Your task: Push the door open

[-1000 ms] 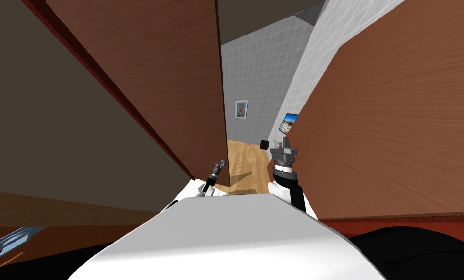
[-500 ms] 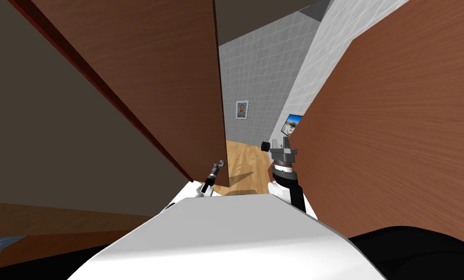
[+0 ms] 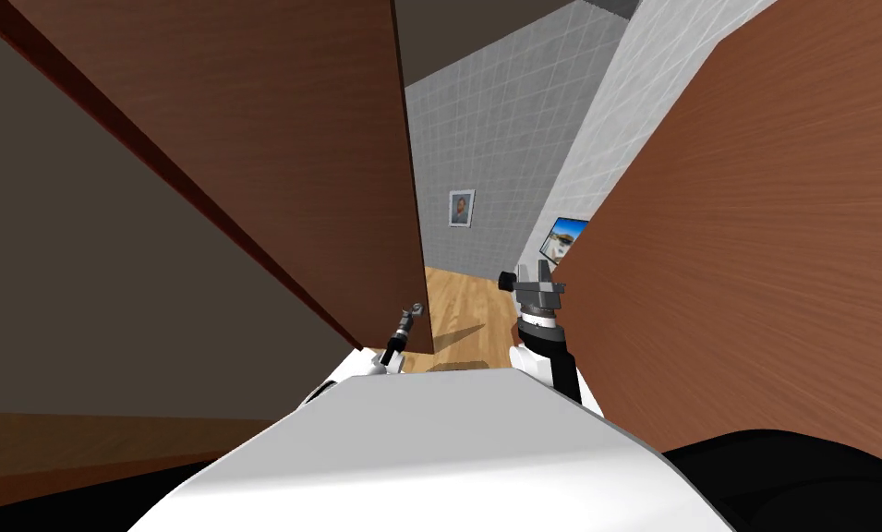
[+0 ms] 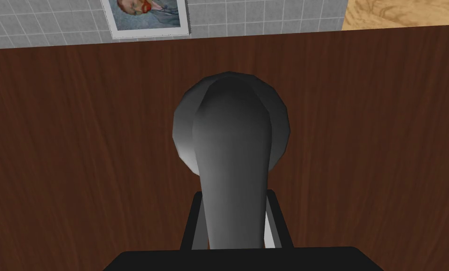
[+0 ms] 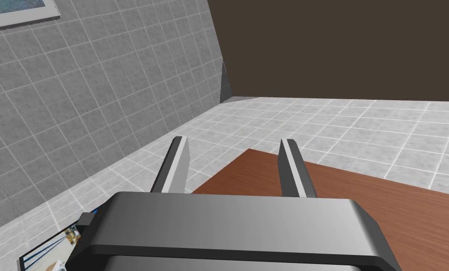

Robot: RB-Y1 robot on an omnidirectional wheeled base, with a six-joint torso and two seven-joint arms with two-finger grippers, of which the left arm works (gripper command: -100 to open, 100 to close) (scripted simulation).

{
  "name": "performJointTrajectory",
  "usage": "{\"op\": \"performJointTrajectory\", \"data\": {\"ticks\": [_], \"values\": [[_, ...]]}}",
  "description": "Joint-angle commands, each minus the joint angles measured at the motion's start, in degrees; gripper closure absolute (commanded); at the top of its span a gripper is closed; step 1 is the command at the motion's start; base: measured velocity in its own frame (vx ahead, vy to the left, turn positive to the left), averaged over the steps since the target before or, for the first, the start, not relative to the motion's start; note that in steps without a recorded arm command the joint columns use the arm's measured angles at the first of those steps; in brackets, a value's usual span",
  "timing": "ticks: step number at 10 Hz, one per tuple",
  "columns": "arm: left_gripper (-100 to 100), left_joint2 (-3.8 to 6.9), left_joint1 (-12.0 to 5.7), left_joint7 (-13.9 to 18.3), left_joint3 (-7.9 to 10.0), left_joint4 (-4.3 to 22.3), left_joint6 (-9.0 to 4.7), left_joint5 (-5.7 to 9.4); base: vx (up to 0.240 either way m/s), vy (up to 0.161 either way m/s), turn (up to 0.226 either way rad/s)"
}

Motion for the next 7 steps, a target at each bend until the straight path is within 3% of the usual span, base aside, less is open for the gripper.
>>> {"op": "performJointTrajectory", "data": {"ticks": [1, 6, 7], "values": [[100, 0.82, 1.39, -0.35, 0.68, -2.86, 1.15, 0.29, 0.116, -0.081, 0.045], [100, 1.26, 1.62, -2.11, 4.74, -2.81, 1.24, 2.27, 0.171, -0.131, 0.071], [100, 1.26, 1.62, -2.11, 4.74, -2.79, 1.24, 2.27, 0.123, -0.103, 0.039]]}}
